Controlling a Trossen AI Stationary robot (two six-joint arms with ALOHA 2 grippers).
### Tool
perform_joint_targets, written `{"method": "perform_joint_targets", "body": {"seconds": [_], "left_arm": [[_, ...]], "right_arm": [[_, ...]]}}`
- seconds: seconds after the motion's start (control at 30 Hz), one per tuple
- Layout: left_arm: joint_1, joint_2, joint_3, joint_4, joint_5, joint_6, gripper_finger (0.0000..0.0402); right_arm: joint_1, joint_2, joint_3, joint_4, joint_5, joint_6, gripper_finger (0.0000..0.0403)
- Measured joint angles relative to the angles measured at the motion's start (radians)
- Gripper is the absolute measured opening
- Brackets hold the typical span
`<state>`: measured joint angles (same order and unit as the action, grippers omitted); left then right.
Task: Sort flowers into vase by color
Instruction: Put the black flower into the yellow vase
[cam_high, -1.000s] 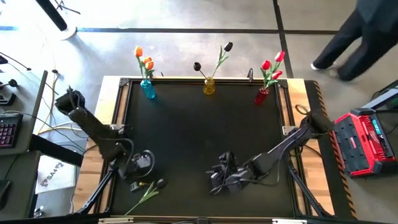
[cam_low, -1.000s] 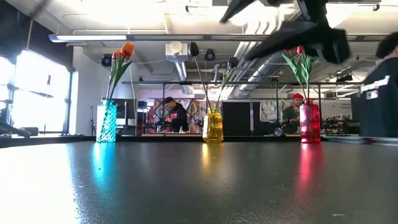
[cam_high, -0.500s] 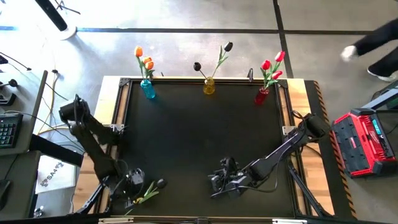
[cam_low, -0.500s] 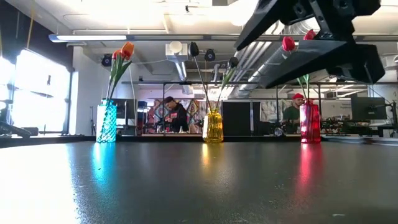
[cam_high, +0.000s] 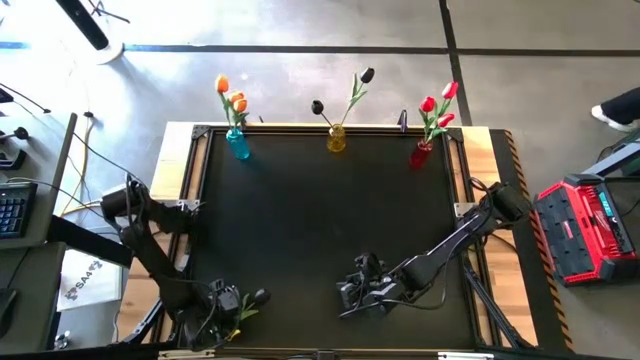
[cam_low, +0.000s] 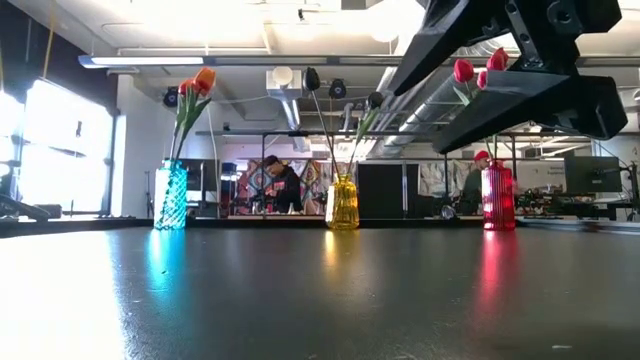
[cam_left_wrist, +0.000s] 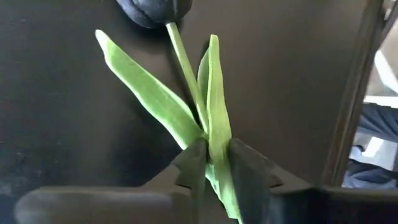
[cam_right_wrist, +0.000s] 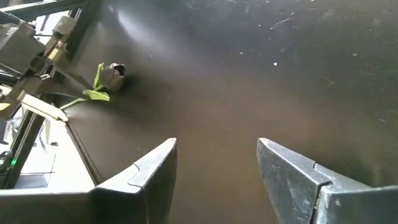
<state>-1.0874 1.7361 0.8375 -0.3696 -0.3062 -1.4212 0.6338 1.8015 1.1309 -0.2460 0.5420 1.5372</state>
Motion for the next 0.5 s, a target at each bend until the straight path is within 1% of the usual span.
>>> {"method": "perform_joint_targets", "body": {"seconds": [0.1,0.13,0.33,0.4,0.5], "left_arm": [[0.008,0.005,0.023,-0.060,0.002,0.002,0.0019],[0.012,0.007,0.031,-0.074,0.007,0.012,0.0011],[0.029,-0.006,0.072,-0.108,0.000,0.054,0.0004],[0.042,-0.023,0.077,-0.123,-0.052,0.072,0.0003],[0.064,-0.080,0.082,-0.121,-0.127,0.073,0.0001]], "right_arm": [[0.000,0.000,0.000,-0.002,-0.002,0.000,0.0208],[0.000,0.000,0.000,-0.003,-0.002,0.000,0.0208],[0.000,0.000,0.000,-0.003,-0.001,0.004,0.0208],[0.000,0.000,0.000,0.009,0.008,0.007,0.0208],[-0.001,0.000,0.000,0.082,0.039,-0.025,0.0208]]}}
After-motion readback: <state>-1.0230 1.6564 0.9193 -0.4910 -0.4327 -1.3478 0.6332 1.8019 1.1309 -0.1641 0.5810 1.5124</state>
